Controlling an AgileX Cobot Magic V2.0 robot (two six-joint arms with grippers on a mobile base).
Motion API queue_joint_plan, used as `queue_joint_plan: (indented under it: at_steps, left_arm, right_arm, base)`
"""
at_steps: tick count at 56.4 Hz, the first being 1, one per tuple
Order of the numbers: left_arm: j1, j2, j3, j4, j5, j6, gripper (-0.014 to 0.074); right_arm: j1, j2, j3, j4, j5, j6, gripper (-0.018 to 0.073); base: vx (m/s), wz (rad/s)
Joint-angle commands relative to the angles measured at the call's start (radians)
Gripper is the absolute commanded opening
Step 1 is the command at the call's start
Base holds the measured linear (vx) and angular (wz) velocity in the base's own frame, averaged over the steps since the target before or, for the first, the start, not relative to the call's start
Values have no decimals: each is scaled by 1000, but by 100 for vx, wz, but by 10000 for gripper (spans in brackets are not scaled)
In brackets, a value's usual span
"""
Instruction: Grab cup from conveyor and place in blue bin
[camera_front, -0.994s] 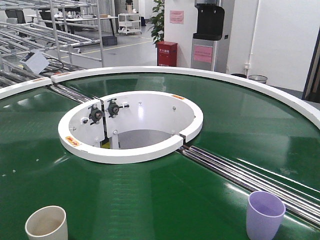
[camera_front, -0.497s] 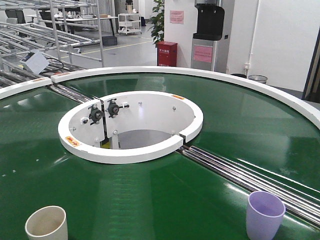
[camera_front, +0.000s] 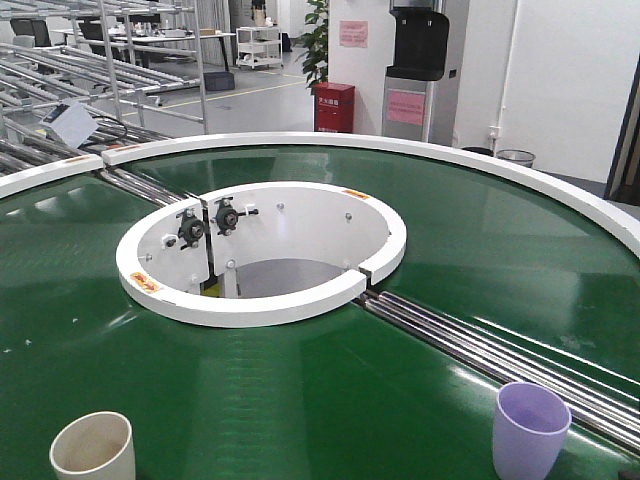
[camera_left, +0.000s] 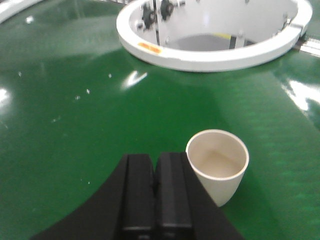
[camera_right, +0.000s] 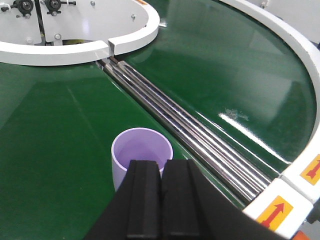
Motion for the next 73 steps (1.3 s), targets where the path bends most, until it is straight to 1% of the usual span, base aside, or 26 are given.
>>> queue_joint_plan:
  at_steps: [1,6,10,14,17,21,24,28,36,42,47,51,56,73]
  left_arm:
    - [1,40,-34,2,-98,14,246]
    - [1,92,-34,1,-107,12,373]
    - [1,141,-34,-11,-110,7,447]
    - [1,187,-34,-41,-128,0,484]
    - [1,222,-44,-67,-122,0,491]
    - [1,296,-89,-96,-52,8,491]
    - [1,351,-133,-117,1,20,491]
    - [1,441,-213,-140,67,61,491]
    - [1,598,-368,-142,133,67,491]
    - [1,696,-473,-167,208,73,491]
    - [1,772,-545,-205,269,108,491]
    - [1,821,-581,-230,296,137,491]
    - [1,869,-603,-235,311,161,491]
    - [1,979,-603,-235,273,161,491]
  right_arm:
    - [-1,18,-40,-17,-108,3,174]
    - [-1,31,-40,-17,-133,3,278]
    - [-1,39,-40,-16,-137,3,360]
    - [-1,39,-39,-14,-135,3,423]
    - [-1,39,-35,-14,-145,3,460]
    - [-1,39,-35,-14,-157,3,488]
    - [-1,39,-35,-14,-166,3,492]
    - [-1,39,-35,-14,-165,3,492]
    - [-1,39,-35,-14,-157,3,492]
    - [-1,39,-35,-14,-157,3,492]
    - [-1,39,-35,-18,-157,2,492]
    - [-1,39,-35,-18,-157,1,492]
    - [-1,39,-35,-19,-157,-2,492]
    - [-1,39,-35,-17,-152,-2,492]
  base:
    - [0,0]
    - [0,0]
    - [0,0]
    - [0,0]
    - [0,0]
    - [0,0]
    - [0,0]
    - [0,0]
    - [0,0]
    - [0,0]
    - [0,0]
    - [0,0]
    - [0,0]
    - [0,0]
